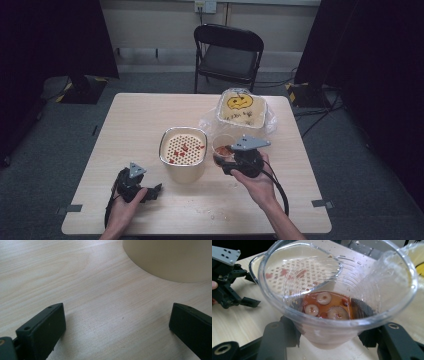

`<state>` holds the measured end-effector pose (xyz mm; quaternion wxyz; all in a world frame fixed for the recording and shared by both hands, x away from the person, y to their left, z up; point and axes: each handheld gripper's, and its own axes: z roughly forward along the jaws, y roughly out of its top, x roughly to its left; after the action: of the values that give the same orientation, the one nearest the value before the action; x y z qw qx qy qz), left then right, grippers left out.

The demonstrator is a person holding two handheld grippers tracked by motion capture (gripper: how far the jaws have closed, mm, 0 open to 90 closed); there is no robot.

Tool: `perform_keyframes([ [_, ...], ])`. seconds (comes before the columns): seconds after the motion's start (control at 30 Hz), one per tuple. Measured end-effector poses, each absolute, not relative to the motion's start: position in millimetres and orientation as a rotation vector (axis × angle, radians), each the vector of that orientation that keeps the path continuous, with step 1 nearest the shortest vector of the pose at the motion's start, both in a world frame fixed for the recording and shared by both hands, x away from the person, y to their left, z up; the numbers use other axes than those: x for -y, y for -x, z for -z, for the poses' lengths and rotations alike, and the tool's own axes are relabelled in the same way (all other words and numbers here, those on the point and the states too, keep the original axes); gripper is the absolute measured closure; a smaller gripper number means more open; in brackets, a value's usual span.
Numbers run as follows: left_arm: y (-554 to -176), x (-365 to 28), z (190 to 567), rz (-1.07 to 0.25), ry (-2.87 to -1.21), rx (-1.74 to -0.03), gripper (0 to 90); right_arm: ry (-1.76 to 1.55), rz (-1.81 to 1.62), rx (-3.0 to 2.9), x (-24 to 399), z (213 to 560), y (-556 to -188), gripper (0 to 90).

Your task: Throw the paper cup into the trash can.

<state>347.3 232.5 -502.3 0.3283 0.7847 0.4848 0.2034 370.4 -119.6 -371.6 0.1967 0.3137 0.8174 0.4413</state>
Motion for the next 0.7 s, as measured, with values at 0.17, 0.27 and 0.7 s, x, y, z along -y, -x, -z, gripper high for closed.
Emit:
perform_keyframes([
  [0.17, -347.3, -232.5, 502.3, -0.532, -2.054, -1.269, 0.3, -0.824, -1.175, -2.268, 110.4, 358.3, -375.9, 46.6],
  [0.27, -347.3, -232.5, 502.3, -0.532, -2.054, -1.269, 0.3, -0.804, -1.155, -2.261, 104.9, 351.5, -378.8, 46.8],
  [0.7, -347.3, -232.5, 502.3, -0.533, -2.054, -1.269, 0.3, -0.659, -0.871, -2.218, 76.5, 331.5, -397.6, 47.8],
])
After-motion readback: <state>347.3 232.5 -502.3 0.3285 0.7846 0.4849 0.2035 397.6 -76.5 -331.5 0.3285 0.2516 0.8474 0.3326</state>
